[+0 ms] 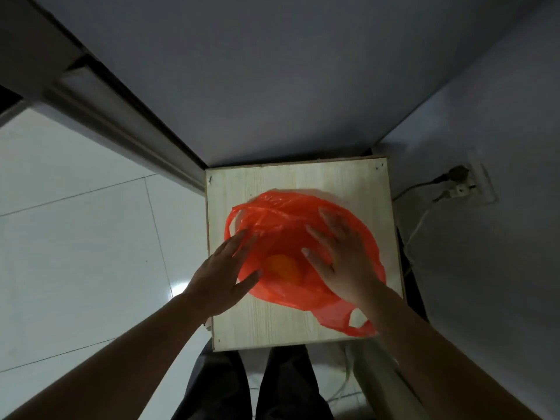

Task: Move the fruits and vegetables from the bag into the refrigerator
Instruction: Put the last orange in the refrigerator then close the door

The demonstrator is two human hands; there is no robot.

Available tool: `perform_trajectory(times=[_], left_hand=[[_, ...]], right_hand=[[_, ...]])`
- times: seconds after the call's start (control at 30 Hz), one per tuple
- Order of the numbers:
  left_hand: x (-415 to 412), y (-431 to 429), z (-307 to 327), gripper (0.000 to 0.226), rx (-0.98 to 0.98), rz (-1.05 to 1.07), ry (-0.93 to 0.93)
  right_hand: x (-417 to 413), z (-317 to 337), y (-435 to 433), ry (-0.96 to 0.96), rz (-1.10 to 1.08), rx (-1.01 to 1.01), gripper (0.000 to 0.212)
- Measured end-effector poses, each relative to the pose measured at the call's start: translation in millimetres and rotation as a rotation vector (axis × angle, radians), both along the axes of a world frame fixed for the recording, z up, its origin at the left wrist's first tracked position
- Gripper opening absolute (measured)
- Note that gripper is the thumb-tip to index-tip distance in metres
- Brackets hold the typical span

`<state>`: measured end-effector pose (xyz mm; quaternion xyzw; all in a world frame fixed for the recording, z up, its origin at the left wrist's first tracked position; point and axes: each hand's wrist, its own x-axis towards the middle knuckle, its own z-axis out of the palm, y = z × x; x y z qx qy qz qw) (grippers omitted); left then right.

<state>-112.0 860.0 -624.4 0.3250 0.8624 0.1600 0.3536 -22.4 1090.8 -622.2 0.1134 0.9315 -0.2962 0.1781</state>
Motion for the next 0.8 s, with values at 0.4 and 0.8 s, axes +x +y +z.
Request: perform_trajectory(times=[0.4,0.8], left_hand=[[5,-18,9,0.074,-0.039,-0.099,0.009],[-1,-26,11,0.073,-0.05,-0.127,0.018]], right_hand=[[23,9,-75,-0.077,-0.306,-0.183,0.061],[4,15,-93,-0.197,-0.451,-0.181,0.063]])
